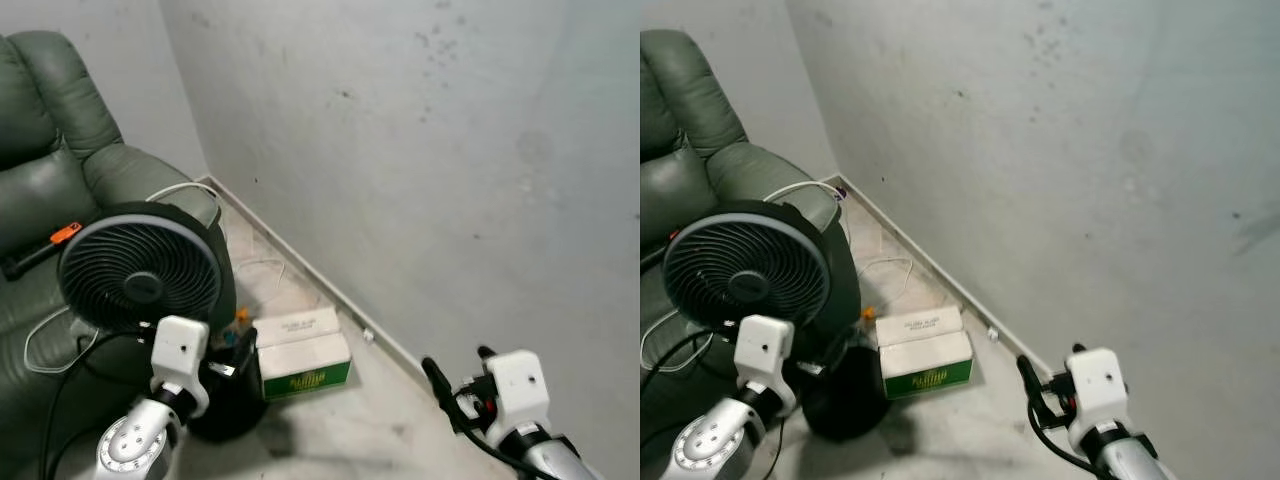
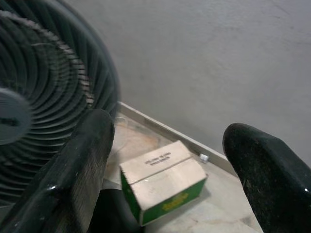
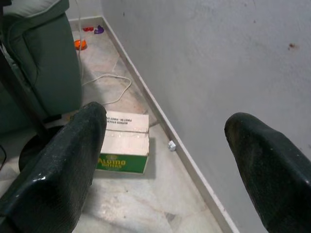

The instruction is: Hang keys on a hook

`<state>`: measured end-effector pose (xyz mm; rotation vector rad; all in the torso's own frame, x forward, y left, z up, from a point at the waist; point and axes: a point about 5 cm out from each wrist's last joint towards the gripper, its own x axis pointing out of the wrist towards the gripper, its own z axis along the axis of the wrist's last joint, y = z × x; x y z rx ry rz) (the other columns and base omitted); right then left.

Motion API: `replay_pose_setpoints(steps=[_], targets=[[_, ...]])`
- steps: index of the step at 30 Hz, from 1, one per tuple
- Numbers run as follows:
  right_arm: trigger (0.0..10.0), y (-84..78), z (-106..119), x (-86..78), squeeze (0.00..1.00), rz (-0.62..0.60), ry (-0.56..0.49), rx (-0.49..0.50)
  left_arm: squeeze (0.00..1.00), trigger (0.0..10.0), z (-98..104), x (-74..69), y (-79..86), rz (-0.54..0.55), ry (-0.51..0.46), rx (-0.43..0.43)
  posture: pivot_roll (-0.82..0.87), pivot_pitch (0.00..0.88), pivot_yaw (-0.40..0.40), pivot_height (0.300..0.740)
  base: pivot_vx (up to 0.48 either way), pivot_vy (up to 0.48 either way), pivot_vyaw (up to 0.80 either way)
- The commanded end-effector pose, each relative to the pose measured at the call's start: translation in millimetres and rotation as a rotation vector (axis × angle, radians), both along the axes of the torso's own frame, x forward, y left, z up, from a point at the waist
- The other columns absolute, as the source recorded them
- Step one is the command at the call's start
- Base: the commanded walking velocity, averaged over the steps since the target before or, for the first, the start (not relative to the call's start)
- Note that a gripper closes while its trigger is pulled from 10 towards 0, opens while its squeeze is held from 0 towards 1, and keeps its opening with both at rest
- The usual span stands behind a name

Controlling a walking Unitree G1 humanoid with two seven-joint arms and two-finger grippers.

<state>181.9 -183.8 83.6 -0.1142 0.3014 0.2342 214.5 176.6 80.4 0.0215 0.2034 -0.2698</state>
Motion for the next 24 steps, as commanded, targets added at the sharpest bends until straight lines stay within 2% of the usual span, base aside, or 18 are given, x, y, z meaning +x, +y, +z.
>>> replay_pose_setpoints(steps=[1,21,24], targets=[[10.0,-4.5,2.3,0.1,0.00,-0.013,-0.006,-0.012,0.00,10.0,0.8,0.3,-4.5,-0.016,-0.005,-0.006,-0.03,0.059,0.049,0.740,0.000,0.000,0.00],[10.0,-5.2,3.9,0.4,0.00,-0.014,-0.009,-0.014,0.00,10.0,0.8,1.0,-4.6,-0.001,-0.010,-0.003,-0.03,0.061,0.045,0.740,0.000,0.000,0.00],[10.0,-5.6,4.1,1.1,0.00,-0.015,-0.010,-0.015,0.00,10.0,0.8,1.7,-4.7,0.002,-0.010,-0.005,-0.03,0.063,0.046,0.740,-0.249,0.000,0.00]])
